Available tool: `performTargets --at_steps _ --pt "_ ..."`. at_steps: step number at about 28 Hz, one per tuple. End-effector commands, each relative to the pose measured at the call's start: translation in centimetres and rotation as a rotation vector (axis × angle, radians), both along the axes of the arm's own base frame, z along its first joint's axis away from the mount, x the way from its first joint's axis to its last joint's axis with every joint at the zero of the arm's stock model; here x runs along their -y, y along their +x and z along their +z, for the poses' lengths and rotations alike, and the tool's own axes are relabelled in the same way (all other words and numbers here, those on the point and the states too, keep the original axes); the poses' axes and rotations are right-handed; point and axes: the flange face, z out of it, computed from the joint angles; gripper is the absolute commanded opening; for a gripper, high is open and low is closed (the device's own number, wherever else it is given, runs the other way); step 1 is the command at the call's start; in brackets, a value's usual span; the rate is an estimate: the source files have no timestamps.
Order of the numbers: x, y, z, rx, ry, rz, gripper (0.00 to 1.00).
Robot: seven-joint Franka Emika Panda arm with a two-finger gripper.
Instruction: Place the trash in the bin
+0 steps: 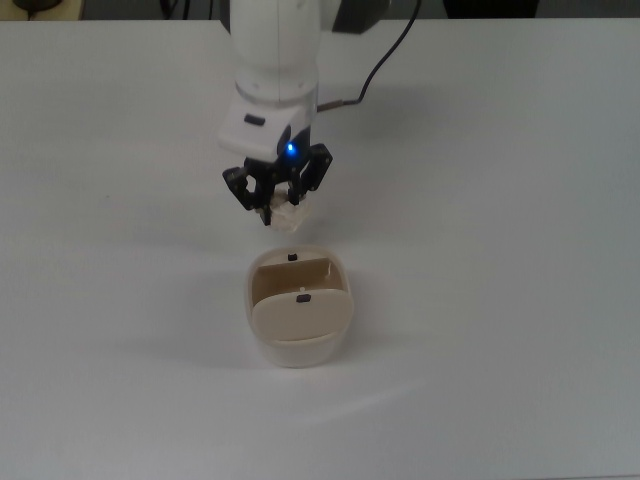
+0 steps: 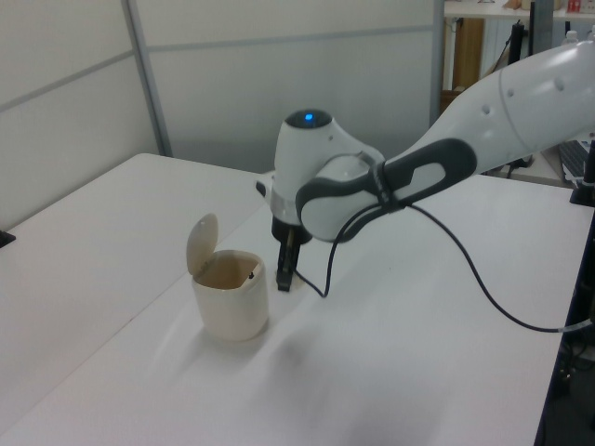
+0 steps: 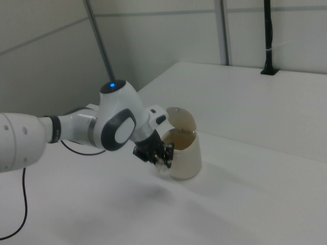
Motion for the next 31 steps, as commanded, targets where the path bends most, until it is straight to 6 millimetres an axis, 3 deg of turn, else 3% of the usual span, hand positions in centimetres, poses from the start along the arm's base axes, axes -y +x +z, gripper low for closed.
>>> performTargets --at_steps 1,5,14,19,27,31 --pt "0.4 0.2 4.4 0.070 0.025 -0.047 0.39" --pt "0.1 1.5 6.5 0.137 0.078 -0.121 0.38" --pt "-0.9 3.7 5.7 0.319 0.162 -0.177 0.41" --pt "-1.1 4.4 4.5 0.360 0.188 -0.228 0.98" --pt "-1.6 4.0 5.2 0.337 0.202 -0.257 1.00" --pt "-1.0 2.6 6.3 0.213 0.186 -0.290 1.00"
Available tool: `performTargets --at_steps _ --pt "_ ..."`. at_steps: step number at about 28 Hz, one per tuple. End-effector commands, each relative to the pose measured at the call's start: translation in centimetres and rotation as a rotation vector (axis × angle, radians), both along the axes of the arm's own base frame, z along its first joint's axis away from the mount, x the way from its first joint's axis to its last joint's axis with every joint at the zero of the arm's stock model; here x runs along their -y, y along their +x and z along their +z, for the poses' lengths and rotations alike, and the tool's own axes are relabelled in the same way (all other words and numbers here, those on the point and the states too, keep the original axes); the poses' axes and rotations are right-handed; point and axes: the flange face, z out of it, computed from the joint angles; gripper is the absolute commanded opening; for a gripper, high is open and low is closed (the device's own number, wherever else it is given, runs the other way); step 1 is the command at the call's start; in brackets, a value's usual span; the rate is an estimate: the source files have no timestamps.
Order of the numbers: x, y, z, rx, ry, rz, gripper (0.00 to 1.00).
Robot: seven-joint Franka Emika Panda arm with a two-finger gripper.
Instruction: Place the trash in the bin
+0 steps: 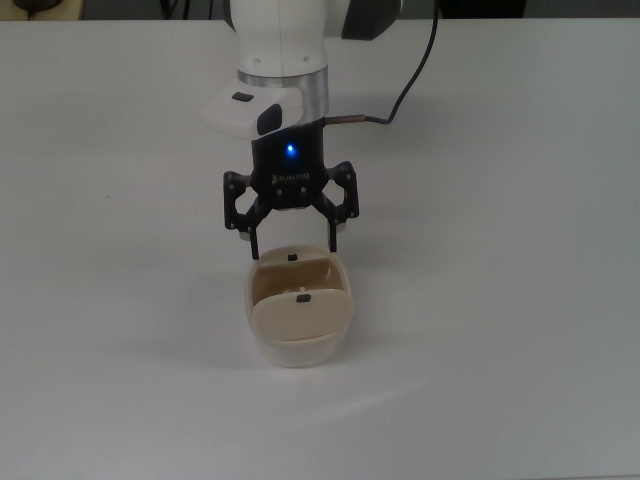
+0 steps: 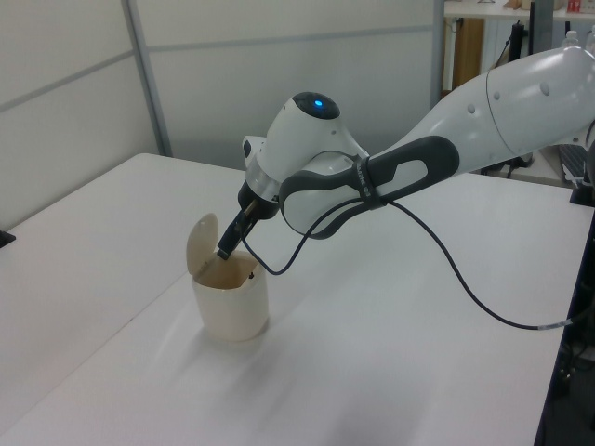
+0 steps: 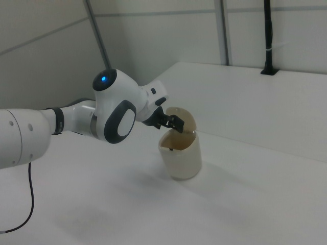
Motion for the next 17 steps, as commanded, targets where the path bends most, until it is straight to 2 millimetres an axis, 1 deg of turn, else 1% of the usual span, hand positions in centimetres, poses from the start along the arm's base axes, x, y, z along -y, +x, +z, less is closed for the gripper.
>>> performTargets --at_steps 1,2,4,6,8,9,10,13,14,17 --pt "0.3 -1.8 2.4 -0.124 0.018 -0.030 1.00" --pt "0.6 -2.6 3.2 -0.173 0.015 -0.032 1.00" --pt "0.9 -3.4 4.4 -0.224 0.014 -0.037 1.00" --pt "1.2 -4.2 5.0 -0.284 0.007 -0.045 1.00" --pt "1.6 -5.1 6.6 -0.354 -0.009 -0.059 1.00" --pt "1.7 -5.3 7.0 -0.382 -0.017 -0.065 1.00" --pt "2.1 -5.6 7.2 -0.413 -0.028 -0.077 1.00" --pt "3.6 -6.4 8.9 -0.468 -0.049 -0.131 1.00" --pt "4.6 -7.0 9.7 -0.501 -0.056 -0.154 1.00" --pt "5.7 -8.1 11.1 -0.520 -0.057 -0.160 1.00"
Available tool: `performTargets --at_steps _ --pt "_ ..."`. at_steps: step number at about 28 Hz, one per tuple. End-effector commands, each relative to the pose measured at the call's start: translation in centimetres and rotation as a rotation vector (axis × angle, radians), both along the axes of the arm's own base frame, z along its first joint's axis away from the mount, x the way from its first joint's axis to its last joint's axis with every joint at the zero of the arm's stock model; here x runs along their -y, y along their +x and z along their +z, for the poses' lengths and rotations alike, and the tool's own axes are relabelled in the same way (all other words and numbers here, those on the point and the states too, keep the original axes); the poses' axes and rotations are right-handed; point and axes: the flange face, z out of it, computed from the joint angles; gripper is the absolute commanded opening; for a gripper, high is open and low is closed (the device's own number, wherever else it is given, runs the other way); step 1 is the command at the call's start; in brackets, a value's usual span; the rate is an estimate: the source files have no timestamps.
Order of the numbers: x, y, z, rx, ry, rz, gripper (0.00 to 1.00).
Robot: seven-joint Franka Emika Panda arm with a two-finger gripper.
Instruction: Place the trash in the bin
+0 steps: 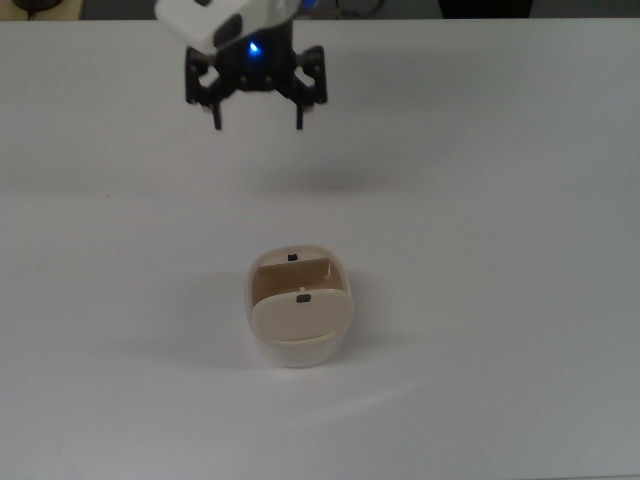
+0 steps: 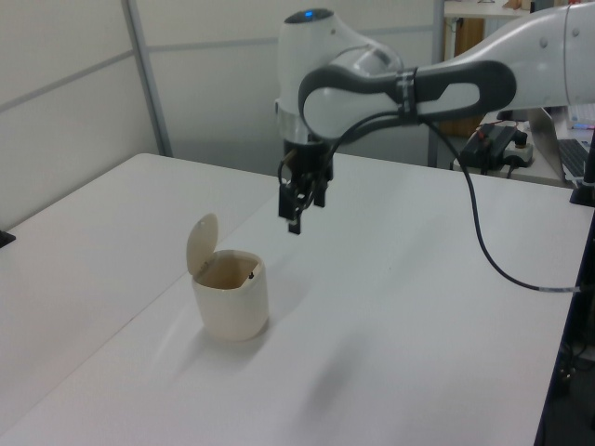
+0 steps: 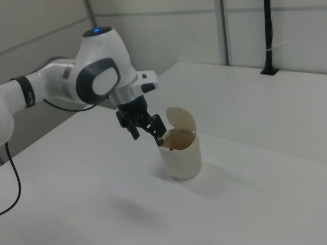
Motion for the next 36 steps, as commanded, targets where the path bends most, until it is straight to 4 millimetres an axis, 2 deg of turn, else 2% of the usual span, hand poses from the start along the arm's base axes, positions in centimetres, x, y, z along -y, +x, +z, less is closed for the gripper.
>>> performTargets --at_steps 1,2,7,22,36 --pt "2.1 -1.7 2.8 -0.043 -0.019 -0.045 1.00" --pt "2.3 -2.3 3.6 -0.045 -0.016 -0.048 1.00" --pt "3.1 -3.4 5.0 -0.042 -0.007 -0.066 1.00" --pt "3.2 -4.0 4.9 -0.085 -0.005 -0.078 1.00" --pt "4.4 -3.8 4.4 -0.092 -0.003 -0.078 1.00"
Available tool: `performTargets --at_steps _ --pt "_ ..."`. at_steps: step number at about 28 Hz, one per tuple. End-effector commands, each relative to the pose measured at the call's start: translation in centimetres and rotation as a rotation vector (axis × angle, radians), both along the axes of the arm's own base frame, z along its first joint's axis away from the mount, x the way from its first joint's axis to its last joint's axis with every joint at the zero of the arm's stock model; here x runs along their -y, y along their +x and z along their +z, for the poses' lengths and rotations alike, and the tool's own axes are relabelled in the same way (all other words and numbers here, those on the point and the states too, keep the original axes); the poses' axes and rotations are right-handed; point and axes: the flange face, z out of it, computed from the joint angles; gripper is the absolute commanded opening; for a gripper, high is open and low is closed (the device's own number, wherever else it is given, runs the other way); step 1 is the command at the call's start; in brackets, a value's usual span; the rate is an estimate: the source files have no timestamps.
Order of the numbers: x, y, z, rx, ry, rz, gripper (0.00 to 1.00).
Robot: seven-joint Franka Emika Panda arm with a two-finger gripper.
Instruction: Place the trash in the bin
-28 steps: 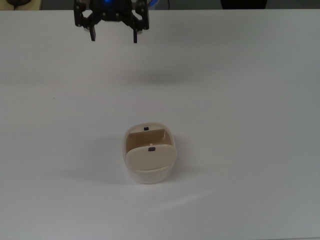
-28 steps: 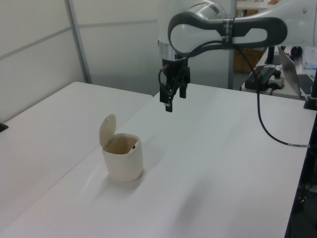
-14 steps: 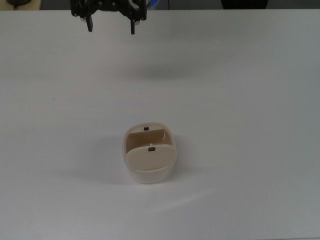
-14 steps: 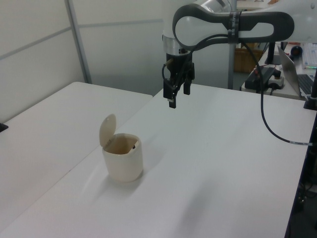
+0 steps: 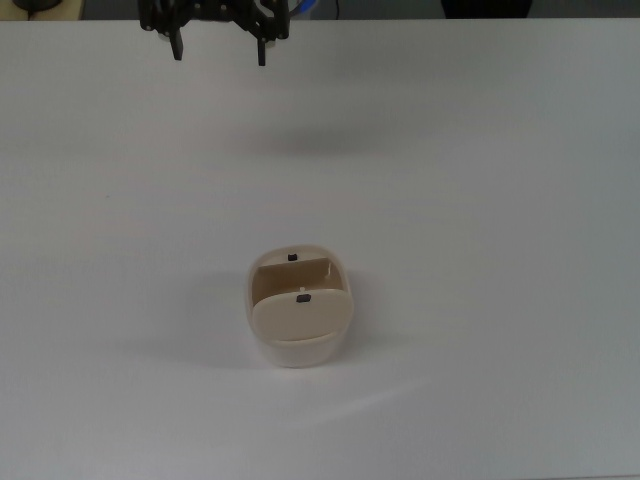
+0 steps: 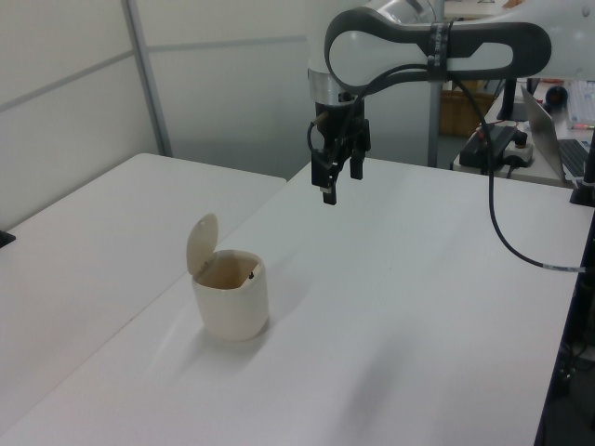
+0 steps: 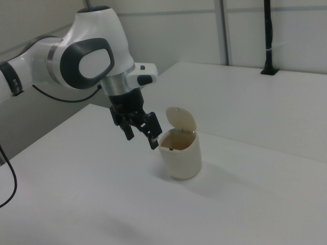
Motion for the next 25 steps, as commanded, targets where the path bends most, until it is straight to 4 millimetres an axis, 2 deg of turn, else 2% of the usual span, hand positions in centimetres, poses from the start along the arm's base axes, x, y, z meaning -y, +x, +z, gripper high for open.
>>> performTargets --at_steps 1,13,16,25 --pt "0.7 -0.3 0.1 -0.013 -0.008 -0.002 1.00" --pt "0.2 -0.4 0.3 -0.013 -0.001 0.003 1.00" --pt "-0.1 -0.5 1.5 0.003 0.002 0.005 1.00" --pt "-0.6 -1.2 2.7 -0.031 0.005 0.010 1.00"
